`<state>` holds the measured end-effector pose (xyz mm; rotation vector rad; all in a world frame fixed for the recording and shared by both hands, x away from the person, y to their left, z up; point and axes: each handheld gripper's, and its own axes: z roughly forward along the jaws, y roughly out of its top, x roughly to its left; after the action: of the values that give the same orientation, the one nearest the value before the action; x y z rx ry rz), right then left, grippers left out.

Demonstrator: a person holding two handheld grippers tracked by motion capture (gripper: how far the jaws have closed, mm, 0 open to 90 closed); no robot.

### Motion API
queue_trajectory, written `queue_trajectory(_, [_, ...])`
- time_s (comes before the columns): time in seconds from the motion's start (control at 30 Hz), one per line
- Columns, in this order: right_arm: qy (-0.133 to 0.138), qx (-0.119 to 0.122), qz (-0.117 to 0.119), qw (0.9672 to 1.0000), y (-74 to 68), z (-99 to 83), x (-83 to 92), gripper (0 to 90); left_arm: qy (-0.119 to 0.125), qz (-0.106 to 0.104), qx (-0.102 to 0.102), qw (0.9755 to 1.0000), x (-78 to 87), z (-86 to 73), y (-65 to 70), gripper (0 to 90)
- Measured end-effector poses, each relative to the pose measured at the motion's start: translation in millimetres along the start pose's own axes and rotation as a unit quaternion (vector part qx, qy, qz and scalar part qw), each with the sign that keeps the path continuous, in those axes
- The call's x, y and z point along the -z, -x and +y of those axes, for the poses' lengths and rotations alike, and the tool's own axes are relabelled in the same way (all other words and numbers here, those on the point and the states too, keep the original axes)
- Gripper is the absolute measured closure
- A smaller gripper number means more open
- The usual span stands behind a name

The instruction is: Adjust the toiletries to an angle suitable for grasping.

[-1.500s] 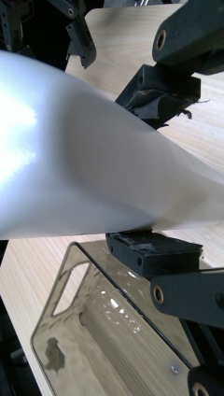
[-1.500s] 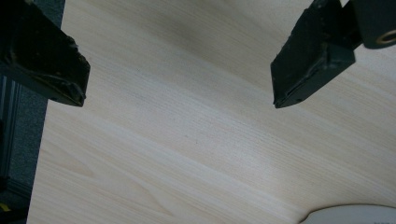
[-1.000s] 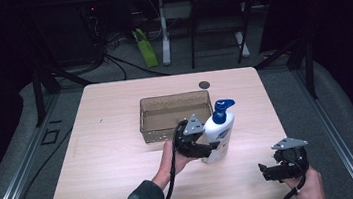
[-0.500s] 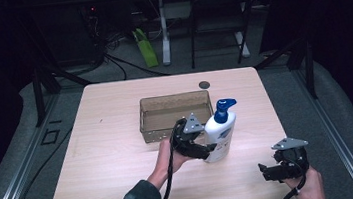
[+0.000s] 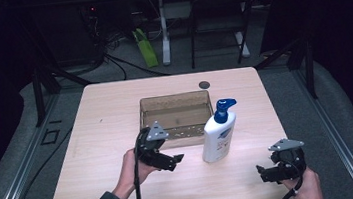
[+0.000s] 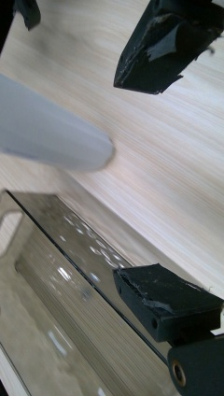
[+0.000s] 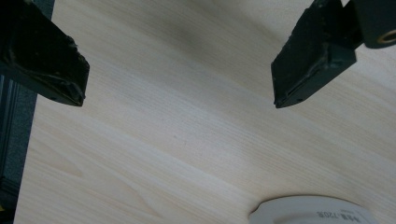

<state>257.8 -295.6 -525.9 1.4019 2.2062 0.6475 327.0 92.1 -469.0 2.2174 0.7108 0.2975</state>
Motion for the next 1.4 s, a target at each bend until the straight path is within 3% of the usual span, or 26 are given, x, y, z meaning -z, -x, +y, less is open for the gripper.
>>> queue_trajectory(0.1, [-0.004, 0.007, 0.002, 1.0000, -1.6, 0.5, -1.1, 3.5, 0.007, 0.019, 0.026, 0.9995, 20.4, -19.8, -9.4, 7.7])
queue_trajectory(0.17, [-0.006, 0.004, 0.003, 1.0000, -2.5, 0.8, -1.7, 3.5, 0.005, 0.023, 0.031, 0.9993, 24.7, -25.3, -11.1, 7.3])
queue_trajectory(0.23, [-0.008, 0.009, 0.006, 0.9999, -3.4, 1.9, -2.7, 3.3, -0.001, 0.027, 0.041, 0.9988, 30.7, -36.3, -14.3, 6.9])
queue_trajectory(0.27, [-0.008, 0.016, 0.003, 0.9998, -4.7, 2.2, -3.0, 3.4, -0.013, 0.039, 0.043, 0.9982, 35.3, -46.3, -14.4, 6.4])
queue_trajectory(0.43, [-0.015, 0.019, 0.010, 0.9997, -6.7, 3.1, -5.8, 2.5, -0.041, 0.061, 0.037, 0.9966, 46.0, -68.1, -13.9, 5.3])
queue_trajectory(0.57, [-0.018, 0.023, 0.012, 0.9995, -9.1, 5.9, -7.1, 1.3, -0.049, 0.070, 0.039, 0.9956, 50.9, -80.4, -15.2, 5.4])
queue_trajectory(0.6, [-0.018, 0.026, 0.009, 0.9995, -11.6, 7.2, -7.7, 0.4, -0.062, 0.076, 0.032, 0.9947, 53.3, -87.3, -14.5, 5.4])
queue_trajectory(0.7, [-0.022, 0.031, 0.008, 0.9993, -13.2, 7.4, -9.1, 0.0, -0.067, 0.086, 0.027, 0.9937, 56.5, -91.7, -16.2, 5.0])
queue_trajectory(0.83, [-0.023, 0.031, 0.008, 0.9992, -13.9, 7.0, -9.8, 0.0, -0.055, 0.091, 0.042, 0.9934, 60.1, -93.3, -21.4, 4.1])
queue_trajectory(0.93, [-0.009, 0.028, 0.004, 0.9995, -15.6, 8.1, -6.6, 0.0, -0.063, 0.089, 0.038, 0.9933, 58.0, -94.0, -21.3, 4.0])
queue_trajectory(1.27, [-0.011, 0.032, 0.008, 0.9994, -15.8, 5.4, -6.1, 0.0, -0.077, 0.098, 0.031, 0.9917, 54.9, -94.2, -20.1, 3.2])
queue_trajectory(1.4, [-0.010, 0.037, 0.005, 0.9993, -19.9, 7.0, -4.9, 0.0, -0.075, 0.103, 0.039, 0.9911, 55.7, -95.6, -22.6, 2.6])
